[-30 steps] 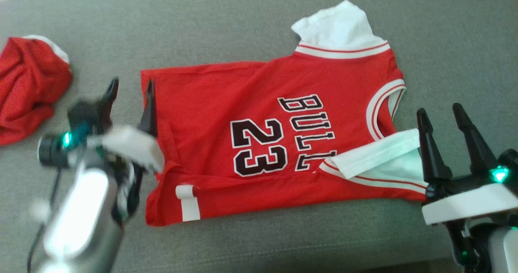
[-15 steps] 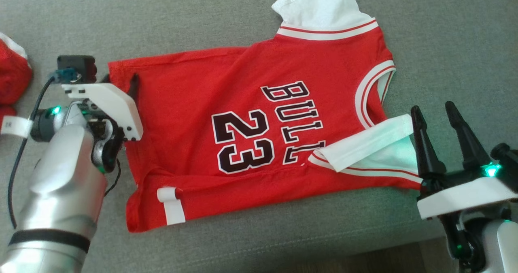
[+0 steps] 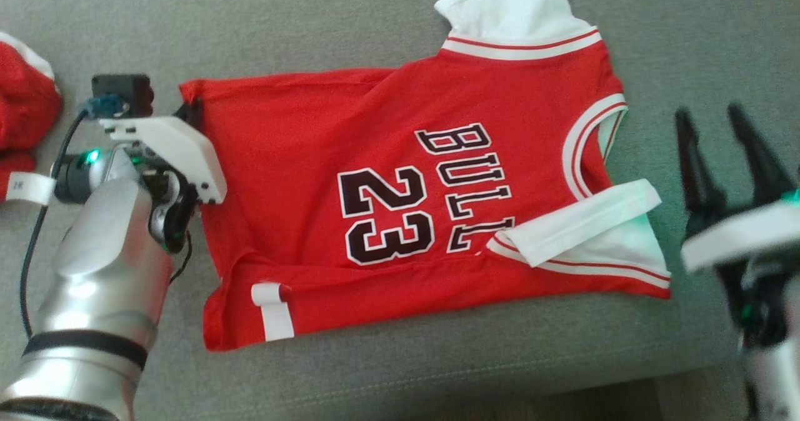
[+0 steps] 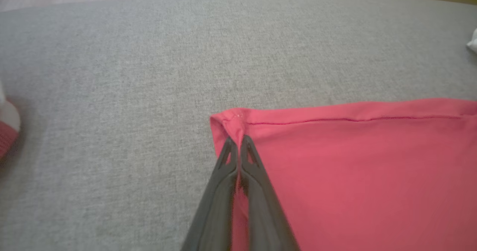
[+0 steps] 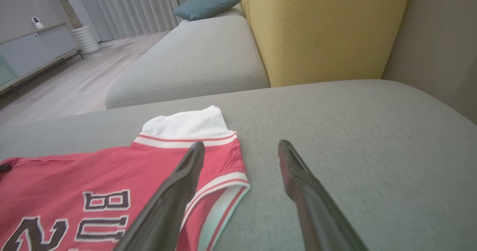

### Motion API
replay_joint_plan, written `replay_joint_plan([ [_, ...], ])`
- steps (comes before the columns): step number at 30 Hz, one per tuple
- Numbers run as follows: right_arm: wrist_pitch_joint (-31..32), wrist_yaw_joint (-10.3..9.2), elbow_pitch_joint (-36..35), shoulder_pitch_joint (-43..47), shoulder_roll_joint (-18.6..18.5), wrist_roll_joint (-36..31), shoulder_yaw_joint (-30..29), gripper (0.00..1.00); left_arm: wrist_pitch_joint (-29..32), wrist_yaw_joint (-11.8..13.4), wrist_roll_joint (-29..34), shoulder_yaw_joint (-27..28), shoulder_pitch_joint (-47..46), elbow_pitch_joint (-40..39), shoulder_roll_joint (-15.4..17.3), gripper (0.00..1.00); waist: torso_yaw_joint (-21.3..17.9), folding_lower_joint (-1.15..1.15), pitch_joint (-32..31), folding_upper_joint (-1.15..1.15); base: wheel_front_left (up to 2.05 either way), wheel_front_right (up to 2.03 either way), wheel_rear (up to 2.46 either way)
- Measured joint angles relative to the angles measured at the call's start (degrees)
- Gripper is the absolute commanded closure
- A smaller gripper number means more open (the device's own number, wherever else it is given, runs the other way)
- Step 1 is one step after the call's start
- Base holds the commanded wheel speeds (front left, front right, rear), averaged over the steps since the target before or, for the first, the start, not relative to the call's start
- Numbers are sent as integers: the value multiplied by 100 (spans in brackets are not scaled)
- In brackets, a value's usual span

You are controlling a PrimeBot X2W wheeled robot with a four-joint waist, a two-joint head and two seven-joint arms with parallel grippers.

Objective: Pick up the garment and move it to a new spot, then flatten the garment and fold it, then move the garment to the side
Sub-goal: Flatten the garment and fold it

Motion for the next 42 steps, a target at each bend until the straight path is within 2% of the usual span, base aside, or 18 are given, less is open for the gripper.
replay_joint_plan([
  [9,435,0,1742,-1883,-611,600,328,0,-237,-69,2,-188,-526,67,-420,100,425,0,338,0,0,0,0],
  [19,1010,0,3473,-4083,-1233,991,1396,0,-483,-258,43,-410,-1001,135,-848,100,1031,1,886,0,0,0,0],
  [25,1270,0,4378,-4855,-1404,1150,1919,0,-628,-304,41,-564,-1224,136,-998,100,1313,1,1164,0,0,0,0],
  [31,1507,0,4865,-5341,-1499,1358,2457,0,-700,-355,-37,-603,-1364,172,-1096,100,1474,1,1325,0,0,0,0],
  [32,1555,0,4888,-5406,-1541,1400,2557,12,-709,-359,-59,-610,-1378,199,-1106,100,1482,0,1329,0,0,0,0],
  [33,1581,0,4916,-5464,-1569,1450,2663,58,-724,-379,-62,-621,-1396,243,-1109,100,1483,1,1324,0,0,0,0],
  [34,1586,0,4941,-5482,-1586,1524,2736,100,-720,-403,-62,-641,-1422,290,-1110,100,1483,1,1316,0,0,0,0],
  [37,1463,0,4954,-5459,-1625,1753,2948,100,-697,-404,-102,-694,-1441,388,-1109,100,1465,1,1258,0,0,0,0],
  [42,734,0,4673,-5405,-1803,2063,3192,100,-740,-402,-121,-701,-1416,577,-1061,100,1378,1,1081,0,0,0,0],
])
